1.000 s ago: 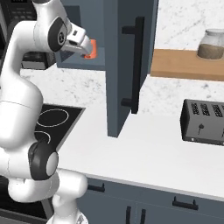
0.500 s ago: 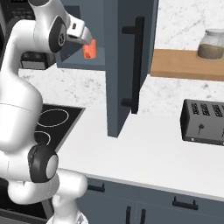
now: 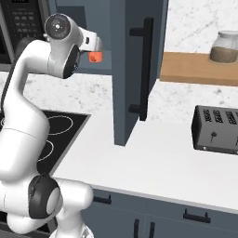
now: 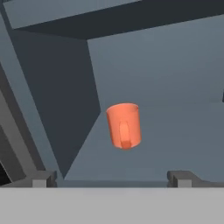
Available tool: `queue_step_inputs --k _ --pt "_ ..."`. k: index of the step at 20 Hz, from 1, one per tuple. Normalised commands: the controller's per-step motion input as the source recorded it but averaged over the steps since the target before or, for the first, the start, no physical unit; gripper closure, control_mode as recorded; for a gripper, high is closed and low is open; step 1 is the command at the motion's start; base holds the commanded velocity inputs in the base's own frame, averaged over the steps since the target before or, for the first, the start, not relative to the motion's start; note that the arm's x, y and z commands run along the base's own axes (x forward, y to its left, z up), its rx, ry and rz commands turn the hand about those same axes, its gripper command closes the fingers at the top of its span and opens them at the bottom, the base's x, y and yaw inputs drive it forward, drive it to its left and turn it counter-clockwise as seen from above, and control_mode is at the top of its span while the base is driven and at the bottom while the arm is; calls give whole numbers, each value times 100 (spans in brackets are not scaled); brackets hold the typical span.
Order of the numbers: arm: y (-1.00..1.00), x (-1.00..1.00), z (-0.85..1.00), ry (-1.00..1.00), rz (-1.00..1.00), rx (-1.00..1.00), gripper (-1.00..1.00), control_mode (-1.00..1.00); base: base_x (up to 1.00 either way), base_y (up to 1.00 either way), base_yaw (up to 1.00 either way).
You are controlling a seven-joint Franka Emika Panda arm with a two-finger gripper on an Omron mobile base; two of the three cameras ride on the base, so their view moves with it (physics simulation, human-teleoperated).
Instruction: Gather all objects into one cabinet and sort the glasses and bowls to opposite sides.
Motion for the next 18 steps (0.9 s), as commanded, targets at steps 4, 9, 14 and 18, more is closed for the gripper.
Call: queue_step_inputs --k 4,9,14,18 --pt "-1 -9 0 0 0 0 -100 -100 0 0 0" --pt "0 0 -15 0 0 -3 -100 -100 0 0 0" --pt "0 0 -26 0 0 -7 -100 -100 0 0 0" --pt "0 0 -10 0 0 -3 -100 -100 0 0 0"
